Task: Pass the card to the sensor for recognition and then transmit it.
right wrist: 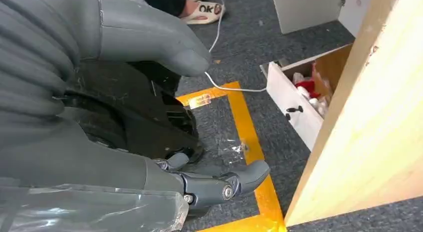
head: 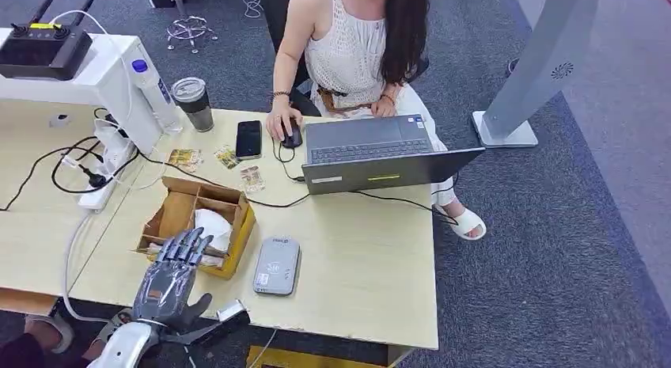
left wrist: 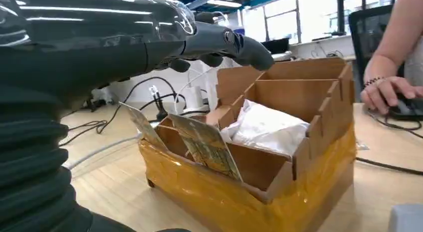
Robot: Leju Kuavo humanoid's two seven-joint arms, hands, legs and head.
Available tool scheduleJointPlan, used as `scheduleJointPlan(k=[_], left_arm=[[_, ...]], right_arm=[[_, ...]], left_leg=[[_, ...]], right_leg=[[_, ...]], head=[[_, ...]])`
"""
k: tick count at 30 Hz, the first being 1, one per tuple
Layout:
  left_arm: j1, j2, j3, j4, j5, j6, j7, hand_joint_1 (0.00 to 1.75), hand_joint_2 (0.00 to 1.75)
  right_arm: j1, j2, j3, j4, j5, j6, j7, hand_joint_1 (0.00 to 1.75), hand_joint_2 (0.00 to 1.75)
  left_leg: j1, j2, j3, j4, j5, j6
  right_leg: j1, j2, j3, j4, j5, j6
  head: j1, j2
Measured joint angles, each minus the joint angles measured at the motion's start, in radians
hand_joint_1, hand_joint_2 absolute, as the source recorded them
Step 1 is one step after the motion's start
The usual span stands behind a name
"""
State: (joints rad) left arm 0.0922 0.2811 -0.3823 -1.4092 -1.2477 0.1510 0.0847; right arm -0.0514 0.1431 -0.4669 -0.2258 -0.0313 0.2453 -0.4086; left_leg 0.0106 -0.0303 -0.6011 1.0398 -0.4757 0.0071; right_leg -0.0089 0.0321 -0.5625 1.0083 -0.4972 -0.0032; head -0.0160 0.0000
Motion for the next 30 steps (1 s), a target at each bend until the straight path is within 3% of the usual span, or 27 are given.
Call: scheduleJointPlan(k=[10,26,27,29,30], left_arm=[[-0.038,-0.063,0.068,0.086,-0.026,0.037,-0.036,0.0,1.75],[-0.046,-0.09,0.089,0.109,-0.031,0.038,-0.044,0.0,1.75],[-0.046,-0.09,0.089,0.109,-0.031,0.038,-0.044,0.77,1.75],[-0.046,-0.091,0.092,0.109,-0.031,0.038,-0.044,0.77,1.75],[-0.046,-0.092,0.094,0.109,-0.031,0.038,-0.044,1.75,1.75]], right_arm=[[-0.007,0.0,0.0,0.0,0.021,0.0,0.011,0.0,1.75],[-0.007,0.0,0.0,0.0,0.025,0.002,0.013,0.0,1.75],[-0.007,0.0,0.0,0.0,0.026,0.002,0.013,0.0,1.75],[-0.007,0.0,0.0,0.0,0.028,0.003,0.013,0.0,1.75],[-0.007,0.0,0.0,0.0,0.028,0.003,0.013,0.0,1.75]], left_leg=[[0.0,0.0,0.0,0.0,0.0,0.0],[0.0,0.0,0.0,0.0,0.0,0.0],[0.0,0.0,0.0,0.0,0.0,0.0],[0.0,0.0,0.0,0.0,0.0,0.0],[0.0,0.0,0.0,0.0,0.0,0.0]], right_leg=[[0.0,0.0,0.0,0.0,0.0,0.0],[0.0,0.0,0.0,0.0,0.0,0.0],[0.0,0.0,0.0,0.0,0.0,0.0],[0.0,0.0,0.0,0.0,0.0,0.0],[0.0,0.0,0.0,0.0,0.0,0.0]], head=[[0.0,0.0],[0.0,0.0],[0.0,0.0],[0.0,0.0],[0.0,0.0]])
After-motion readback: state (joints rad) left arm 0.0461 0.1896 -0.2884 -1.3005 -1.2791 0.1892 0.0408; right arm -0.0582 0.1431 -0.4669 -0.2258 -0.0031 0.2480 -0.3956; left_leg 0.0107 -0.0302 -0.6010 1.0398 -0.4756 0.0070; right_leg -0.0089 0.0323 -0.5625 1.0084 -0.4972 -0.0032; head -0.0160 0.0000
